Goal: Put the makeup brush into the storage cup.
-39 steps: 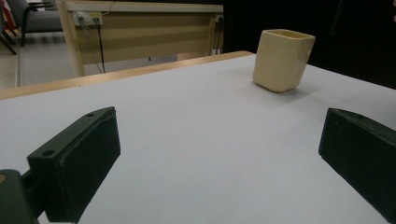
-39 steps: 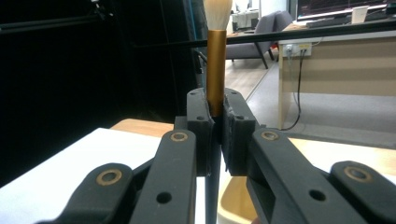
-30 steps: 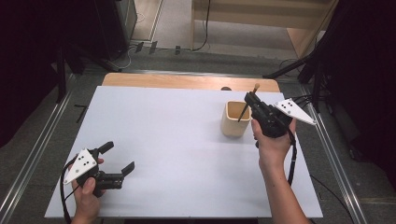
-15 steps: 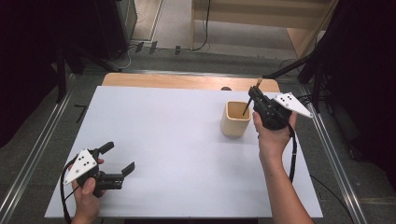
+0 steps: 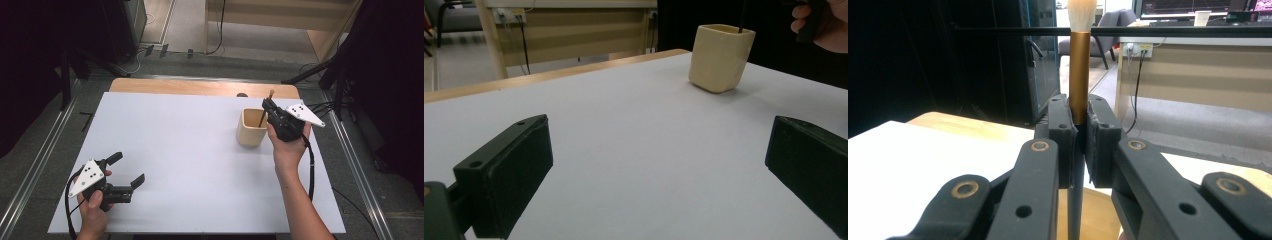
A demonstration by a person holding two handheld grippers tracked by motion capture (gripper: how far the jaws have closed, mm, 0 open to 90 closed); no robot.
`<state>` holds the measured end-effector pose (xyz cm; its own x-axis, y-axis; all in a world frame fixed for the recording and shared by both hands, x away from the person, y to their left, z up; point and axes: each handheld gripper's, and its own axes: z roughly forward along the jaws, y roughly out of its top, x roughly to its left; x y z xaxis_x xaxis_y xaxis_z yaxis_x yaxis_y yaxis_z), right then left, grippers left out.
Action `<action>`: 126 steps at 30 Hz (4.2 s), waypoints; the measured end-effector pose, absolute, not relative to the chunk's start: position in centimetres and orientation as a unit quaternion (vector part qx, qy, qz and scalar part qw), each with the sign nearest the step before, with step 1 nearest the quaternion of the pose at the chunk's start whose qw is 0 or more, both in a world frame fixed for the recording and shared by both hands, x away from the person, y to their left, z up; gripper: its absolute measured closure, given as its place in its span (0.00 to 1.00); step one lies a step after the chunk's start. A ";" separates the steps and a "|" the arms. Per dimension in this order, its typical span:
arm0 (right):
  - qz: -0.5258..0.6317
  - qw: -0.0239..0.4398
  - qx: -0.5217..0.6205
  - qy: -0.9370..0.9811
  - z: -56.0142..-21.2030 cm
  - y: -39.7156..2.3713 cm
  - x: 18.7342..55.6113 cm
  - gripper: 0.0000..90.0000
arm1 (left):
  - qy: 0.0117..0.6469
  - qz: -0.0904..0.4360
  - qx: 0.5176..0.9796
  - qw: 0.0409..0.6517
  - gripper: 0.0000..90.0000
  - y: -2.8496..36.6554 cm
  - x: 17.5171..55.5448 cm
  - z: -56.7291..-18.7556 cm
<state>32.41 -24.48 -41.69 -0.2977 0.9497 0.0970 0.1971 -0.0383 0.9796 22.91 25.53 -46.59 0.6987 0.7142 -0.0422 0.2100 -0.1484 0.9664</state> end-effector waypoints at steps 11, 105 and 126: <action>0.523 0.342 0.495 0.604 -43.7 -24.8 32.7 0.94 | 0.314 0.221 0.728 0.568 0.00 25.4 22.9 -46.6; 0.536 0.279 0.439 0.665 -48.3 -29.7 20.5 0.00 | 0.314 0.224 0.725 0.570 0.00 25.6 22.7 -46.3; 0.535 0.280 0.443 0.663 -48.5 -30.0 19.8 0.00 | 0.313 0.225 0.725 0.571 0.00 25.6 22.8 -46.3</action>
